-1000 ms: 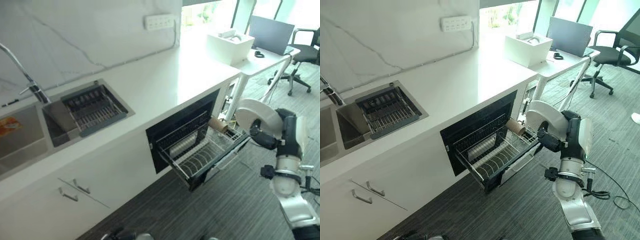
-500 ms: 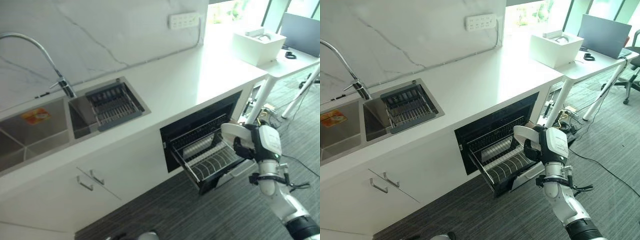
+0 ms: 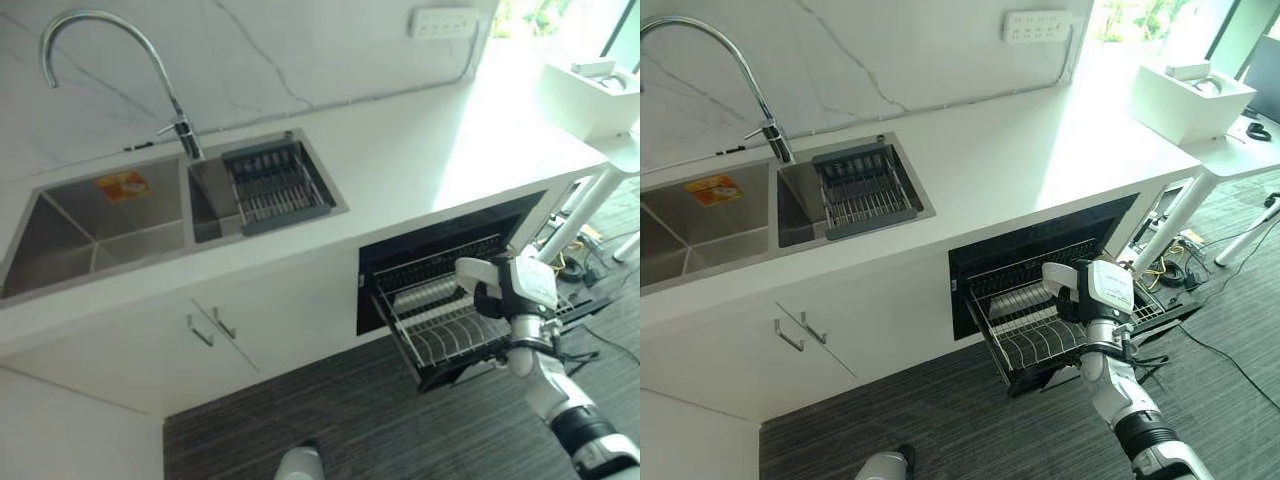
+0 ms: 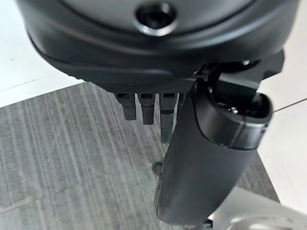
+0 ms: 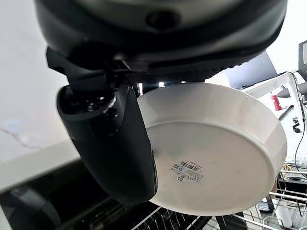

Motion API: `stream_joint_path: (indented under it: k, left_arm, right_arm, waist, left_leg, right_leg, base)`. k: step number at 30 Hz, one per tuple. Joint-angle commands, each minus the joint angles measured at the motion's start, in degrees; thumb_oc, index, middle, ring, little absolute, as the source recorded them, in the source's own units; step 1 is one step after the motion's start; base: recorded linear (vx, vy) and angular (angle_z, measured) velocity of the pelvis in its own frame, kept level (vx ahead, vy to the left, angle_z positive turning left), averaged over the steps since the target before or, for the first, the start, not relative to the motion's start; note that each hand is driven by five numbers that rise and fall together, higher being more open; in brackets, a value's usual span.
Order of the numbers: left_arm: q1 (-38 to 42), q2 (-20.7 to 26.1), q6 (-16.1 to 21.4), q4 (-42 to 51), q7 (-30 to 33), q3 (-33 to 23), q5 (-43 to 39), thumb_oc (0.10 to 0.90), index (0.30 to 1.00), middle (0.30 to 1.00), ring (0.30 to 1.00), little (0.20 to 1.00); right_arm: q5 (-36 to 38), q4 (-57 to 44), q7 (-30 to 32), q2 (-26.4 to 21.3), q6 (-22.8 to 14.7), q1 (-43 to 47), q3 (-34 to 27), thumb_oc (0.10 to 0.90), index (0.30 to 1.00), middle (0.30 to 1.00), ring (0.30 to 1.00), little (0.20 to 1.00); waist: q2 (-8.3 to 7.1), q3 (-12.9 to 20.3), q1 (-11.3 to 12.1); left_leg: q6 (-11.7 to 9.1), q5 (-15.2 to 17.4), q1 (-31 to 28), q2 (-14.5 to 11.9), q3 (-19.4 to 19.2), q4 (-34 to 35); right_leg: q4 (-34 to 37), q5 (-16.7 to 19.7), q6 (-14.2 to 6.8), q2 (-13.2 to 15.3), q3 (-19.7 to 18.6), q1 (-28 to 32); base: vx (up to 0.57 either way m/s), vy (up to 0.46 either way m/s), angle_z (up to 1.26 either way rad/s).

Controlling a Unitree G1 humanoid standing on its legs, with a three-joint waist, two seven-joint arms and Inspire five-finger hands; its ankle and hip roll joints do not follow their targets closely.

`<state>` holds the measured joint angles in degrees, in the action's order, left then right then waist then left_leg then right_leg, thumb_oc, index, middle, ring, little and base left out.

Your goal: Place the dishes in the dishwasher.

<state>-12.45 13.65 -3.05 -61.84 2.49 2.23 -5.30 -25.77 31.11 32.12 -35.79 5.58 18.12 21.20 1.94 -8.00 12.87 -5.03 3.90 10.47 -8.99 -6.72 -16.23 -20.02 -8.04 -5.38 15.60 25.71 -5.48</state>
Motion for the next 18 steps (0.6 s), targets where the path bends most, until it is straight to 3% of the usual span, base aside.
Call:
stream_joint_path:
  k: [1, 4, 6, 7, 9, 10, 11, 18]
  left_arm:
    - [2.00, 5.91, 4.47, 0.75, 6.75, 3.96, 1.30, 0.800, 0.900, 0.900, 0.900, 0.900]
    - [3.83, 6.54, 7.69, 1.19, 9.22, 5.82, 0.55, 0.800, 0.900, 0.900, 0.900, 0.900]
    - [3.96, 6.58, 7.84, 1.60, 8.92, 6.53, -0.06, 0.800, 0.900, 0.900, 0.900, 0.900]
    - [4.81, 6.80, 8.05, 2.26, 8.42, 7.18, -0.48, 0.800, 0.900, 0.900, 0.900, 0.900]
    - [5.76, 6.99, 8.60, 2.22, 8.27, 7.86, -1.28, 0.800, 0.900, 0.900, 0.900, 0.900]
    - [6.26, 7.02, 9.36, 2.33, 8.37, 8.76, -2.21, 0.800, 0.900, 0.900, 0.900, 0.900]
    - [6.74, 7.02, 10.59, 2.27, 8.83, 9.74, -4.25, 0.800, 0.900, 0.900, 0.900, 0.900]
    - [7.20, 6.94, 12.22, 2.00, 9.59, 10.42, -6.17, 0.800, 0.900, 0.900, 0.900, 0.900]
  right_arm:
    - [-0.89, 1.28, 7.73, -2.24, 2.79, 11.93, 0.18, 0.400, 0.300, 0.300, 0.300, 0.300]
    - [0.20, 6.87, 12.19, -2.50, 5.85, 17.71, 2.96, 0.400, 0.300, 0.300, 0.300, 0.300]
    - [0.35, 8.10, 13.52, -2.77, 6.58, 19.05, 3.79, 0.400, 0.300, 0.300, 0.300, 0.300]
    - [-1.04, 9.03, 16.96, -3.72, 8.65, 21.36, 4.54, 0.400, 0.300, 0.300, 0.300, 0.300]
    - [2.27, 10.04, 18.55, -3.84, 9.76, 23.34, 4.48, 0.400, 0.300, 0.300, 0.300, 0.300]
    - [1.02, 11.27, 21.37, -4.34, 9.62, 25.72, 4.68, 0.400, 0.300, 0.300, 0.300, 0.300]
    - [4.27, 11.88, 24.35, -5.07, 9.85, 28.15, 4.66, 0.400, 0.300, 0.300, 0.300, 0.300]
    - [4.67, 11.59, 26.92, -5.59, 10.08, 28.98, 4.81, 0.400, 0.300, 0.300, 0.300, 0.300]
  waist:
    - [-0.07, 0.65, 1.32]
    - [0.56, -1.44, 2.60]
    - [0.89, -2.27, 2.99]
    - [1.33, -3.51, 3.47]
    - [1.59, -4.63, 3.67]
    - [1.86, -5.56, 3.88]
    - [2.05, -6.82, 3.94]
    - [1.63, -7.89, 3.50]
  left_leg:
    - [-1.33, 4.12, 1.01, -0.68, 3.05, -0.96]
    - [-1.02, 4.09, 3.10, 0.20, 4.18, -0.96]
    - [-0.93, 4.04, 3.75, 0.54, 4.47, -0.96]
    - [-0.83, 3.83, 5.01, 0.77, 4.84, -0.96]
    - [-0.67, 3.67, 5.96, 0.91, 5.05, -0.96]
    - [-0.50, 3.58, 6.95, 1.06, 5.21, -0.96]
    - [-0.25, 3.52, 8.11, 1.18, 5.21, -0.96]
    - [0.22, 3.81, 8.94, 1.27, 4.83, -0.96]
  right_leg:
    - [2.83, 0.03, -3.27, 1.36, -1.38, -0.08]
    - [2.83, 0.85, -3.47, 1.86, -1.20, -2.20]
    - [2.83, 1.06, -3.55, 2.08, -1.23, -2.84]
    - [2.83, 1.49, -3.67, 2.43, -1.28, -4.02]
    - [2.83, 1.88, -3.82, 2.57, -1.21, -4.98]
    - [2.83, 2.12, -3.92, 2.61, -1.41, -6.03]
    - [2.83, 2.30, -3.97, 2.47, -1.74, -7.32]
    - [2.83, 2.45, -4.05, 2.25, -2.50, -8.57]
  base:
    - [-0.08, -0.004, 0.19]
    - [-0.12, 0.002, 0.12]
    - [-0.12, 0.011, 0.10]
    - [-0.15, 0.000, 0.13]
    - [-0.16, -0.009, 0.11]
    - [-0.22, -0.001, 0.06]
    - [-0.18, 0.010, 0.05]
    - [-0.04, 0.002, 0.02]
